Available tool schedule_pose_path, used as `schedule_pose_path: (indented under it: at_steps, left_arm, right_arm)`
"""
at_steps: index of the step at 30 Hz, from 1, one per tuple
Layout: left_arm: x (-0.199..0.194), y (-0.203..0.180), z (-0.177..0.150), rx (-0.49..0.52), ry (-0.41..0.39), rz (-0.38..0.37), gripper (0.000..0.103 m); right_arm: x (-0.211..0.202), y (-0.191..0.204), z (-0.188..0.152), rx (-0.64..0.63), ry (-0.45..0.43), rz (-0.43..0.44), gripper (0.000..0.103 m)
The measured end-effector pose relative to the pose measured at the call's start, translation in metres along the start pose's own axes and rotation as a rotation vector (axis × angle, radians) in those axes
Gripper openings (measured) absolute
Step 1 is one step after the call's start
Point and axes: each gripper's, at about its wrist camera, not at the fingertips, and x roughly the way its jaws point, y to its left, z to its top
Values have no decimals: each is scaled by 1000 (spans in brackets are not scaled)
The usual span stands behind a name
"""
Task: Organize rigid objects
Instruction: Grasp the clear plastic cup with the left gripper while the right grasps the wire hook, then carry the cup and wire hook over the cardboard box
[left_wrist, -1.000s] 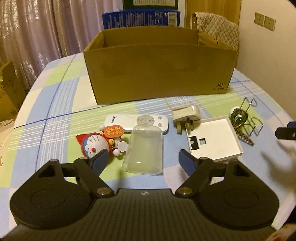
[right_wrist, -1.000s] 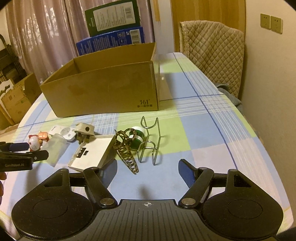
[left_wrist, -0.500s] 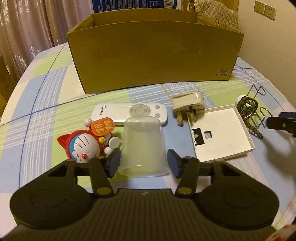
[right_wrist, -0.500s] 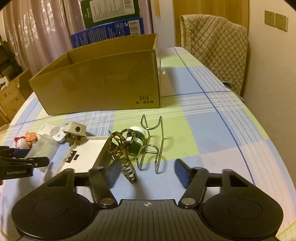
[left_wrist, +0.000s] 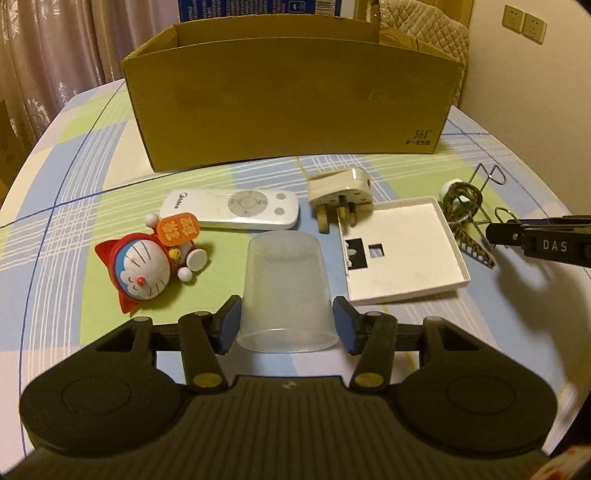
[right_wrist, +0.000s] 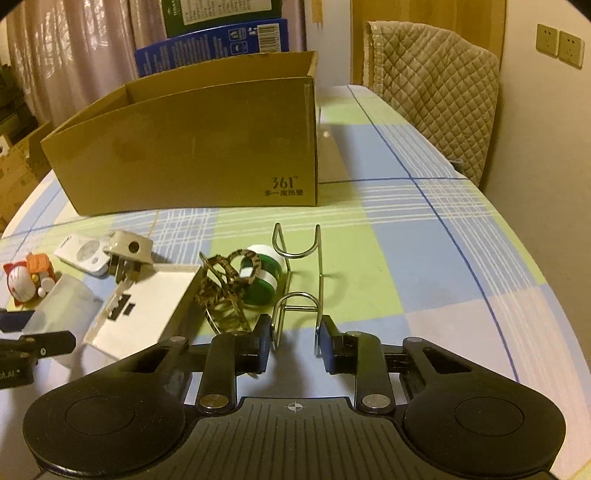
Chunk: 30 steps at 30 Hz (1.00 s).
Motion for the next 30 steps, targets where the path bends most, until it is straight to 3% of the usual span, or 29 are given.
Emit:
schedule_pose_path:
  at_steps: [16,20,30]
  left_arm:
    - [8,-4,0,29,-1,34,52]
    - [8,-4,0,27,-6,41,48]
    - [-10,-5,-2,-27,-7,-6,48]
  right_arm:
    - [1,-10,-9,-17,12,-26,24]
    - [0,-10,-10,-18,16,-22,24]
    - [-21,-13,-10,-16,-15,-19,23]
